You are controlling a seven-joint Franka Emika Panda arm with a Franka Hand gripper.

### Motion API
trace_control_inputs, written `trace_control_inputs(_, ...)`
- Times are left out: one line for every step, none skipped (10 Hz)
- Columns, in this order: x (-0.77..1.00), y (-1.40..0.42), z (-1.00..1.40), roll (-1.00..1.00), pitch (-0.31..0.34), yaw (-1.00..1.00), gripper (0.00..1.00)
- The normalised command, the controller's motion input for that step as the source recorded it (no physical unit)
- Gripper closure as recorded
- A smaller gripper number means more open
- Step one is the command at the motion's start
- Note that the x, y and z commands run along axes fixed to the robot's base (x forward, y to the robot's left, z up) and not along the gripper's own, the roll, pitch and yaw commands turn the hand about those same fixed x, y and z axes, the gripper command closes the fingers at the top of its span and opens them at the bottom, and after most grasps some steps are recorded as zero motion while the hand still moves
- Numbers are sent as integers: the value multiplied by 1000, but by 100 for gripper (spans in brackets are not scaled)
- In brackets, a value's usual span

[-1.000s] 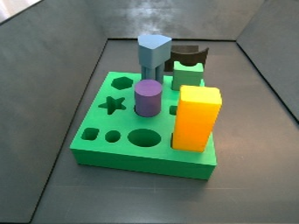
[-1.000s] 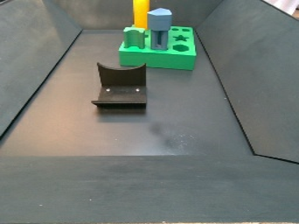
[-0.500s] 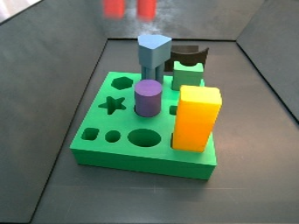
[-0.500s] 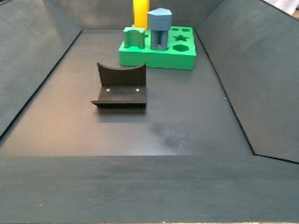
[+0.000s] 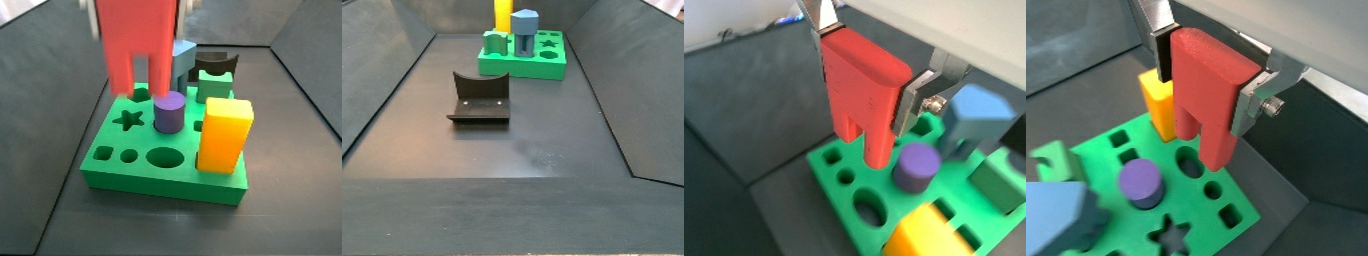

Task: Pick up the square-circle object. Move up. Place the square-circle object on the fixture. Regrasp the square-circle object. Move to above the board. Insert the square-circle object.
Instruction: Insert the square-circle object.

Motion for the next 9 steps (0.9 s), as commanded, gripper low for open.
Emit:
trace_control_inputs(0, 0, 0, 0, 0, 29, 100)
trace_control_inputs(0, 11, -220, 0, 0, 0, 100)
trace_control_inputs(-466, 97, -254, 3, -16, -180, 100)
trace_control_inputs(0, 0, -120, 30, 0, 0, 100)
trace_control_inputs(-26, 20, -337, 70, 0, -194, 100)
trace_control_inputs(-177, 6, -489, 26, -30, -229, 100)
trace_control_inputs(-57, 0, -431, 0, -29, -177, 100)
trace_control_inputs(0, 0, 0, 0, 0, -20, 100)
trace_control_inputs(0, 69, -74, 0, 0, 0, 100)
